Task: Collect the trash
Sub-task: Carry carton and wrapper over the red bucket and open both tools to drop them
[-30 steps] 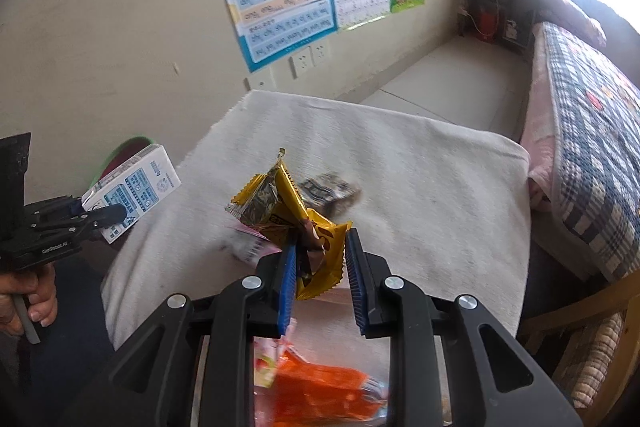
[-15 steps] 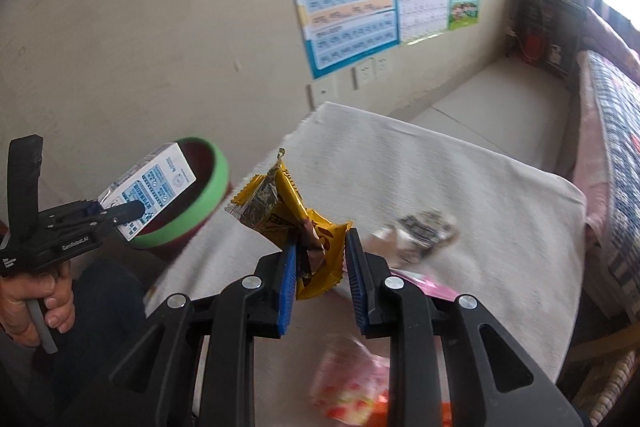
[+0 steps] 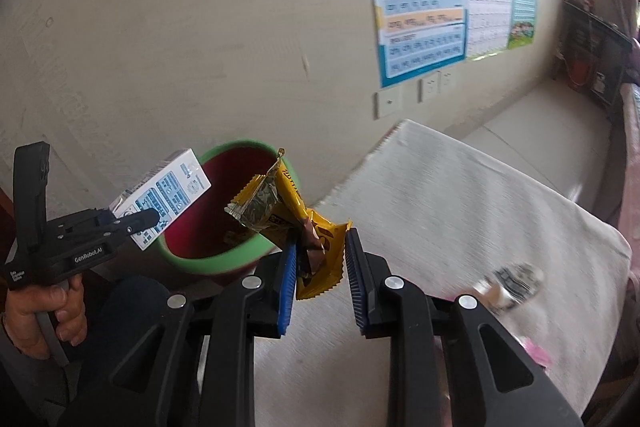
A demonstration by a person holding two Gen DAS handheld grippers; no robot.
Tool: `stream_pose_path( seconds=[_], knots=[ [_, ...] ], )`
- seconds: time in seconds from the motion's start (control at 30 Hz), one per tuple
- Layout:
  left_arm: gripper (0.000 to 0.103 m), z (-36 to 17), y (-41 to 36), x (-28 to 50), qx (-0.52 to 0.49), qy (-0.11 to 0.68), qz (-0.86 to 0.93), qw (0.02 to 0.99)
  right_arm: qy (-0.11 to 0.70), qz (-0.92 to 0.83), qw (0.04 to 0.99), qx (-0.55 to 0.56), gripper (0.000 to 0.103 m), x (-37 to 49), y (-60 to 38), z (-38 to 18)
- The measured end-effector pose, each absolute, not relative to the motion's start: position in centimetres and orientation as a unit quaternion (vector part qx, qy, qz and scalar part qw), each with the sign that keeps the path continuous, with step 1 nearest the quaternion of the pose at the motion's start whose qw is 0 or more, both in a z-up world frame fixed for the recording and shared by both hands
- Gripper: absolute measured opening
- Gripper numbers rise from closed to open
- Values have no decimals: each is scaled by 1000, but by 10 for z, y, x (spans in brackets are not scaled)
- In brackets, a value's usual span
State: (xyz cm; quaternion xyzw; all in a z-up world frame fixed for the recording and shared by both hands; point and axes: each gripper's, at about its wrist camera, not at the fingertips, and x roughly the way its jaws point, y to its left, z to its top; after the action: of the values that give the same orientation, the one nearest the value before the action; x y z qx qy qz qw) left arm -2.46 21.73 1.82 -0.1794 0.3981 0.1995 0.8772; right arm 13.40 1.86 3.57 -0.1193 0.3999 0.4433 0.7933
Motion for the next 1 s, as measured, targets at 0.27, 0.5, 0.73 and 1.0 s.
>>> stream_pose_path(
  seconds=[0.27, 0.5, 0.73, 1.0],
  knots=[
    [36, 14, 243, -38, -197, 391, 221, 871, 404, 469, 774, -132, 23, 127, 73, 29],
    [36, 8, 264, -45, -214, 385, 237, 866, 407, 483, 762, -145, 23, 124, 116, 20],
    [36, 4, 278, -46, -223, 386, 237, 863, 411, 492, 754, -146, 23, 125, 150, 11],
    [36, -3, 290, -42, -229, 388, 235, 862, 418, 498, 745, -149, 24, 127, 179, 1]
  ],
)
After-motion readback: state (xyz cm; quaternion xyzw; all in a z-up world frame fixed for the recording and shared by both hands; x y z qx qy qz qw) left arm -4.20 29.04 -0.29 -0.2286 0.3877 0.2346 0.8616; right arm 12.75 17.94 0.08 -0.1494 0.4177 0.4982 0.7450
